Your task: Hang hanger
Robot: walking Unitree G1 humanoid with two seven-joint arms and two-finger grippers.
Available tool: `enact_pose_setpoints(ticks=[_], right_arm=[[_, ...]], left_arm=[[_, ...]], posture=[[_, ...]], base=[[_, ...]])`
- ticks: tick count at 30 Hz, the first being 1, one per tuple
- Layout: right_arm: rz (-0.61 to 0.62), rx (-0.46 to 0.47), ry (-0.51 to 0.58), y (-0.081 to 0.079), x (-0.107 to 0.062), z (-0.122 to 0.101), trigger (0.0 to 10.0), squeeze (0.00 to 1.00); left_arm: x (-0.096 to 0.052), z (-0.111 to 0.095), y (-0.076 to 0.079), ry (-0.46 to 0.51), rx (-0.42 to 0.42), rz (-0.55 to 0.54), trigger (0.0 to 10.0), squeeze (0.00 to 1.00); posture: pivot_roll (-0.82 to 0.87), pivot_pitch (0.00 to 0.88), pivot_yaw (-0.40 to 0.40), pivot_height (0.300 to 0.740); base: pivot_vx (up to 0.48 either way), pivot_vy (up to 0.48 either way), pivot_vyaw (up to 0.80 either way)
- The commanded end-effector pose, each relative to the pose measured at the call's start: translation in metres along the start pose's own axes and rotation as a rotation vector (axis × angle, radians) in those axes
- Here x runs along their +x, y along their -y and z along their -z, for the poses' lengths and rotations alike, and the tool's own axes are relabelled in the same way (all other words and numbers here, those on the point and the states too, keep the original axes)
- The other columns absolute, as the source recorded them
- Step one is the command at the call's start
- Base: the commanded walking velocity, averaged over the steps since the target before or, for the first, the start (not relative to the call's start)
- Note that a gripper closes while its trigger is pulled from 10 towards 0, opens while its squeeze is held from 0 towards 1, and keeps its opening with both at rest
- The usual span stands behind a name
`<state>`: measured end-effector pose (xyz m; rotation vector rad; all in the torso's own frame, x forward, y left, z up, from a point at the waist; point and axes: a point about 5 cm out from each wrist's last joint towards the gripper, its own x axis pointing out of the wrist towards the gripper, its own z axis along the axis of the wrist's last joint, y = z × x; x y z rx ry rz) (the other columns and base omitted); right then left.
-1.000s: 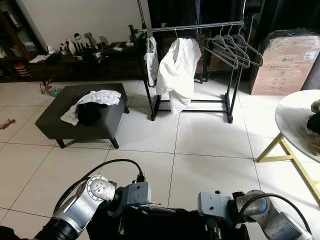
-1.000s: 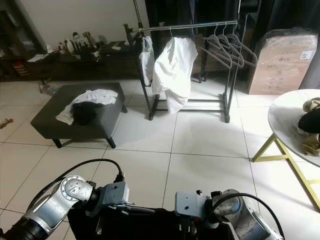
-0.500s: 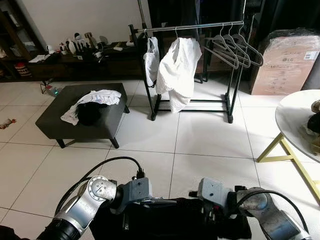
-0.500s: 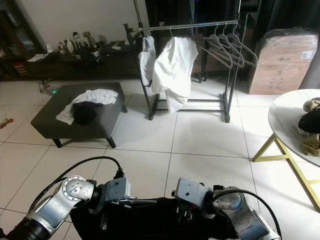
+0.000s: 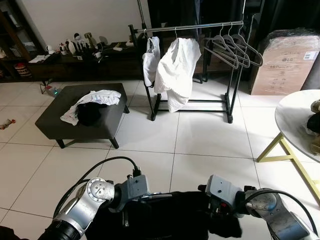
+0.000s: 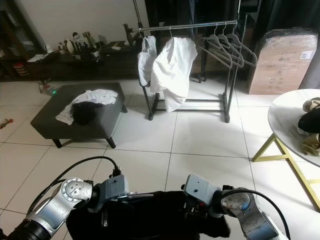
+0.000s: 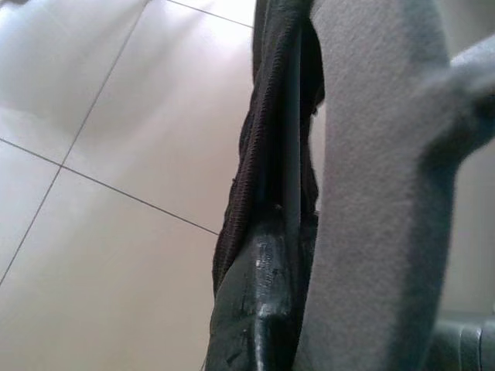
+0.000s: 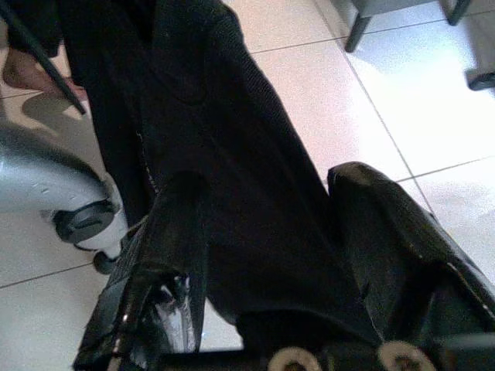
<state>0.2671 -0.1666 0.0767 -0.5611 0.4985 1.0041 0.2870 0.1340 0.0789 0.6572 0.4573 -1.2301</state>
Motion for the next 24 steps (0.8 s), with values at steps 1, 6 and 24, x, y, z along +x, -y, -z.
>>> enact_pose_setpoints(ticks=[1,6,24], right_arm=[[0.016,0.011,0.023,-0.001,0.000,-0.004,10.0,1.00],[0.038,0.031,0.030,0.001,-0.003,-0.004,10.0,1.00],[0.526,0.398,0.100,0.037,-0.018,0.003,10.0,0.00]], left_arm=[[-0.004,0.000,-0.005,0.025,-0.047,-0.054,0.0,0.00],[-0.005,-0.001,-0.005,0.036,-0.079,-0.061,0.0,0.00],[-0.005,0.002,0.000,0.024,-0.152,-0.016,0.0,0.00]], posture=[[-0.12,0.079,0.124,0.740],[-0.13,0.090,0.125,0.740],[-0.14,0.107,0.132,0.740]], base=[[0.000,0.000,0.00],[0.000,0.000,0.00],[0.000,0.000,0.00]])
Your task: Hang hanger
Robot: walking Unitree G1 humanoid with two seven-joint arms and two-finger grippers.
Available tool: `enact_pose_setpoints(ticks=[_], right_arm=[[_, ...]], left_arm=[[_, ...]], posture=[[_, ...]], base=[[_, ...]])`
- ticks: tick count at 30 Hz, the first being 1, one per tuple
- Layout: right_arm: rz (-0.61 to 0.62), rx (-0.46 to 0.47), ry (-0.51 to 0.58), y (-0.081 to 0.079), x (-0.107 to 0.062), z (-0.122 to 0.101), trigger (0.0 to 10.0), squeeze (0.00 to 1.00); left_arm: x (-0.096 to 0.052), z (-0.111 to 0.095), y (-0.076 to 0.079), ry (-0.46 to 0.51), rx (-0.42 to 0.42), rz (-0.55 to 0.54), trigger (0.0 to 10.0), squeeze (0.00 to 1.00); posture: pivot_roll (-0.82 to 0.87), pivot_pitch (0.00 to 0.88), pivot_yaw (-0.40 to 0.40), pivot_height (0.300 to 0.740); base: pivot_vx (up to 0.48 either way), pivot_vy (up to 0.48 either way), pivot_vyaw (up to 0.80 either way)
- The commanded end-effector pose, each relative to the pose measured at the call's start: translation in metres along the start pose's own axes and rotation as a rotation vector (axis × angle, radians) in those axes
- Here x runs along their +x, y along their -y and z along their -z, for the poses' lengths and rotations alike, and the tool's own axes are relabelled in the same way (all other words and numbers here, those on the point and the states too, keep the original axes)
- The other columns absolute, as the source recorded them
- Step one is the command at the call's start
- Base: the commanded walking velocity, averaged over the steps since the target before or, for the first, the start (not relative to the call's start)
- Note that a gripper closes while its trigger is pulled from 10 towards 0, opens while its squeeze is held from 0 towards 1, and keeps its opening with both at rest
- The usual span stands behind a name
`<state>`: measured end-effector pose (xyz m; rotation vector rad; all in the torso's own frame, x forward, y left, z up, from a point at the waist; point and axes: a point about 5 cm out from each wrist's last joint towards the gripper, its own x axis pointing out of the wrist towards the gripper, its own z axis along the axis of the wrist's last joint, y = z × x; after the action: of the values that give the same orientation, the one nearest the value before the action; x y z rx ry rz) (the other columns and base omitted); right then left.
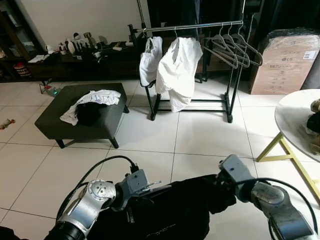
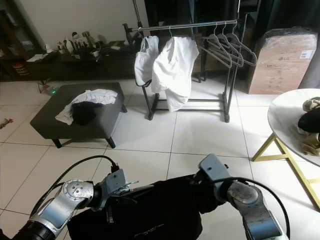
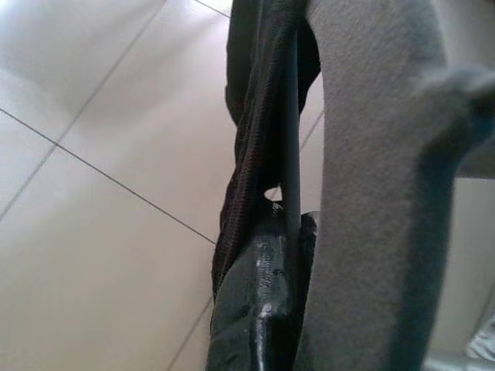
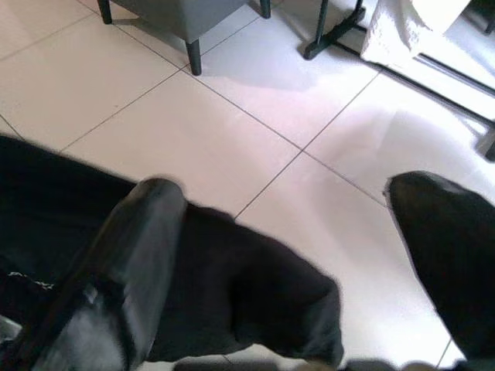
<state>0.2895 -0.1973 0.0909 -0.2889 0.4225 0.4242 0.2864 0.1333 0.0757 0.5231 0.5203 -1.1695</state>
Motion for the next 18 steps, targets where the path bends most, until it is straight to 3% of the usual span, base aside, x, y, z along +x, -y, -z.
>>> enact_pose_setpoints(ticks=[1,5,6,8,9,11,12,18], right_arm=[[-0.014,0.025,0.006,-0.003,0.001,-0.003,10.0,0.00],[-0.091,-0.005,-0.011,-0.013,0.000,-0.003,10.0,0.00],[-0.081,-0.004,-0.008,-0.013,0.001,-0.004,10.0,0.43],[-0.043,0.011,0.002,-0.009,0.002,-0.007,10.0,1.00],[-0.043,0.011,0.002,-0.009,0.002,-0.007,10.0,1.00],[0.141,0.146,0.087,0.014,0.002,-0.022,10.0,1.00],[0.173,0.169,0.105,0.019,0.001,-0.025,10.0,1.00],[0.297,0.258,0.188,0.032,-0.005,-0.034,10.0,1.00]], left_arm=[[-0.009,0.003,0.000,-0.014,-0.006,0.027,0.0,0.00],[-0.014,0.009,0.000,-0.050,-0.010,0.027,0.0,0.00],[-0.016,0.010,-0.001,-0.059,-0.014,0.016,0.0,0.00],[-0.018,0.013,-0.004,-0.076,-0.024,-0.011,0.0,0.00],[-0.018,0.013,-0.004,-0.076,-0.024,-0.011,0.0,0.00],[-0.018,0.018,-0.010,-0.107,-0.053,-0.084,0.0,0.00],[-0.018,0.018,-0.010,-0.111,-0.056,-0.089,0.0,0.00],[-0.016,0.016,-0.018,-0.099,-0.103,-0.200,0.0,0.00]], posture=[[-0.13,0.108,0.132,0.740],[-0.13,0.110,0.132,0.740],[-0.13,0.111,0.132,0.740],[-0.13,0.111,0.131,0.740],[-0.13,0.111,0.131,0.740],[-0.13,0.112,0.133,0.740],[-0.13,0.112,0.133,0.740],[-0.13,0.114,0.133,0.740]], base=[[0.000,0.000,0.00],[0.000,0.000,0.00],[0.000,0.000,0.00],[0.000,0.000,0.00],[0.000,0.000,0.00],[0.000,0.000,0.00],[0.000,0.000,0.00],[0.000,0.000,0.00]])
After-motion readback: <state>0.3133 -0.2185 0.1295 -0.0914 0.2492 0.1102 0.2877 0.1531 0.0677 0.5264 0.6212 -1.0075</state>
